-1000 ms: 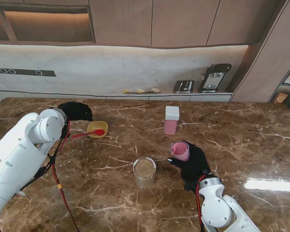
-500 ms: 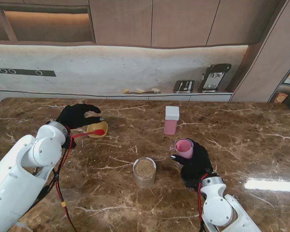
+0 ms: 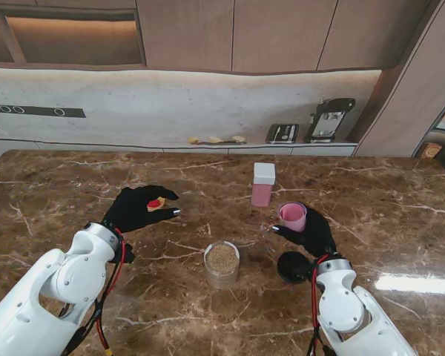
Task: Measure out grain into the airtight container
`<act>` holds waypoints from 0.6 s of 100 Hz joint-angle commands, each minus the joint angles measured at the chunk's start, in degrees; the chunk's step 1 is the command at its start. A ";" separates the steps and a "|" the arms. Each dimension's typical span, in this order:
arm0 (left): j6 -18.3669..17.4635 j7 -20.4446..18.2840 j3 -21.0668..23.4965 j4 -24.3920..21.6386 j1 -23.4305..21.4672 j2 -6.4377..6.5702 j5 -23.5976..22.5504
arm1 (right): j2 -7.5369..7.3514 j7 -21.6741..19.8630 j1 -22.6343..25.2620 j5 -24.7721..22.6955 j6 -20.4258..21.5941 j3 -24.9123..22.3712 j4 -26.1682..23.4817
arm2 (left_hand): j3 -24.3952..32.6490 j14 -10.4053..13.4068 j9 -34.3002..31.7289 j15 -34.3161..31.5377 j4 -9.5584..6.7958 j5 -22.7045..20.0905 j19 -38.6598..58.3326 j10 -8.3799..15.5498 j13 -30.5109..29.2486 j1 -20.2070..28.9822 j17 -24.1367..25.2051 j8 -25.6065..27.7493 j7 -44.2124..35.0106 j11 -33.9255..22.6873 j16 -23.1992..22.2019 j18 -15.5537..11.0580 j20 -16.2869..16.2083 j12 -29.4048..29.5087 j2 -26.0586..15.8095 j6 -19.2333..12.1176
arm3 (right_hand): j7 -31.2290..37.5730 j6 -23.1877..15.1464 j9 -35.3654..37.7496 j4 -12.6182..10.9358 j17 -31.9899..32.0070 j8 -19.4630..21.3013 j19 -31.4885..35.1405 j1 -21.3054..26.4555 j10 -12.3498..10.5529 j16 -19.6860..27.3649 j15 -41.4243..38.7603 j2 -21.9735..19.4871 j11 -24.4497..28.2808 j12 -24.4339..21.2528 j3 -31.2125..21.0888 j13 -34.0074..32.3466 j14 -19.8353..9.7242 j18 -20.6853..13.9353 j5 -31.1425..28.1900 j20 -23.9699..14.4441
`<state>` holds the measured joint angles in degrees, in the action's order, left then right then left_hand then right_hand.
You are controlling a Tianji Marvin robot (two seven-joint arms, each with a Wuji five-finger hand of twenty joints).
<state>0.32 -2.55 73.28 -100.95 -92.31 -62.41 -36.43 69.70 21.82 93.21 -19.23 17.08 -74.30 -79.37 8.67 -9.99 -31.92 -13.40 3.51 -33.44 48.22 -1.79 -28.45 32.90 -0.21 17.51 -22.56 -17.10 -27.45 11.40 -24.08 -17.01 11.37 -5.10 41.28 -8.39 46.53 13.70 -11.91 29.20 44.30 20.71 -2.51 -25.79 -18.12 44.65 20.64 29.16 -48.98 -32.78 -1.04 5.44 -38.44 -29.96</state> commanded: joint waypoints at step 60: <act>-2.11 0.18 0.27 -3.39 -5.79 -0.32 1.08 | -1.47 -12.07 -7.97 6.97 -6.06 -1.63 9.13 | -6.57 0.77 0.95 1.20 -2.35 -0.74 -0.62 -0.36 0.93 3.35 0.21 0.36 2.27 2.36 0.72 4.71 -3.40 -0.89 -4.86 0.51 | 4.15 -17.47 -32.24 -0.36 10.85 -1.80 -42.20 0.86 -5.88 14.87 18.60 -12.90 -9.96 -9.66 -1.00 27.37 -11.48 -13.04 -1.49 11.05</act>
<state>-1.55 -2.62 73.66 -104.23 -97.40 -62.59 -35.40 68.86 11.14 86.19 -11.82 11.69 -75.58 -71.64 4.55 -9.99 -31.92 -13.40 3.33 -33.44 48.22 -1.90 -28.45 35.92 -0.20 17.51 -21.80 -16.39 -27.42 15.28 -26.23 -17.24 8.96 -4.83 43.94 -12.84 16.61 13.71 -0.50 27.59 5.23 20.71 -5.83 -13.40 -0.90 43.94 11.80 20.43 -45.72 -7.15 -9.76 -4.38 -37.80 -21.27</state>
